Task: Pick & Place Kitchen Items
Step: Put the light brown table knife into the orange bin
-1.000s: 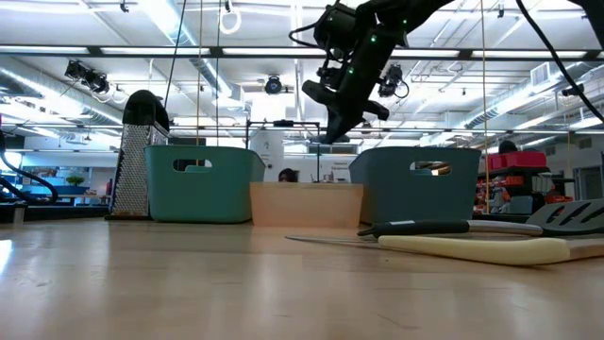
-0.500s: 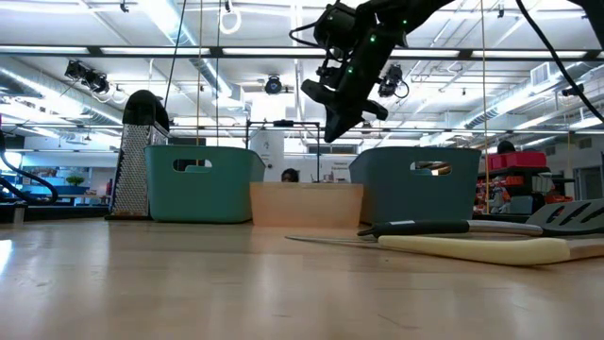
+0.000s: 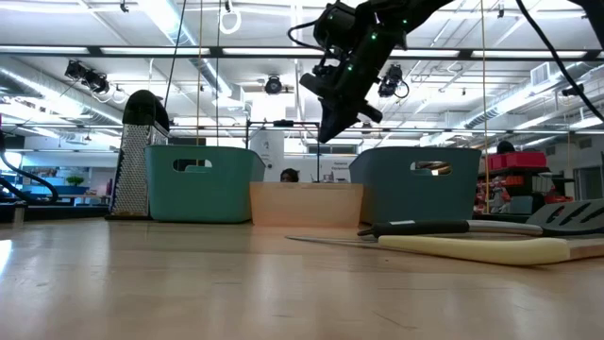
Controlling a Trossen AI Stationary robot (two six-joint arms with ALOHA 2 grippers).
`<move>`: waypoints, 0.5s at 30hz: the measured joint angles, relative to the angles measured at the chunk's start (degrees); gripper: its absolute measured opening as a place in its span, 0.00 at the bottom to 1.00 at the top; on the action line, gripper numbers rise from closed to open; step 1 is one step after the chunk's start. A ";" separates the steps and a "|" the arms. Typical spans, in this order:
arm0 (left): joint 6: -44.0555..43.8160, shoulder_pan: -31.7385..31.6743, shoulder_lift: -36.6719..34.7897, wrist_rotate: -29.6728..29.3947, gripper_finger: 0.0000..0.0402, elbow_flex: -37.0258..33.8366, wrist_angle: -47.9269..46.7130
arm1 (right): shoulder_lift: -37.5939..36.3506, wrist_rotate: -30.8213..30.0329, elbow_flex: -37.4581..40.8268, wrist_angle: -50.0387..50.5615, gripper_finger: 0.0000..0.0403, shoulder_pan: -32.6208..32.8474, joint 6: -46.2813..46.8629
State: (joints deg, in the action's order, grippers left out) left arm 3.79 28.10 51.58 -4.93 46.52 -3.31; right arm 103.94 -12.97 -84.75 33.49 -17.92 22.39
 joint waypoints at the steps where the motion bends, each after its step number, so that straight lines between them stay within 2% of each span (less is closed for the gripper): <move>1: 0.00 0.00 -0.01 0.00 0.05 0.00 0.00 | 0.00 1.00 0.00 0.29 0.06 0.31 -0.32; 9: 0.00 0.00 -0.01 0.00 0.05 0.00 0.00 | 0.00 8.66 0.00 2.61 0.07 5.66 -6.35; 15: 0.00 0.00 0.00 -0.01 0.05 0.00 0.01 | 0.00 11.41 0.00 7.98 0.07 12.19 -4.58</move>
State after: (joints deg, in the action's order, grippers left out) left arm 3.79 28.10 51.58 -4.94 46.52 -3.30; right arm 103.94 -1.56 -84.75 41.46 -5.73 17.81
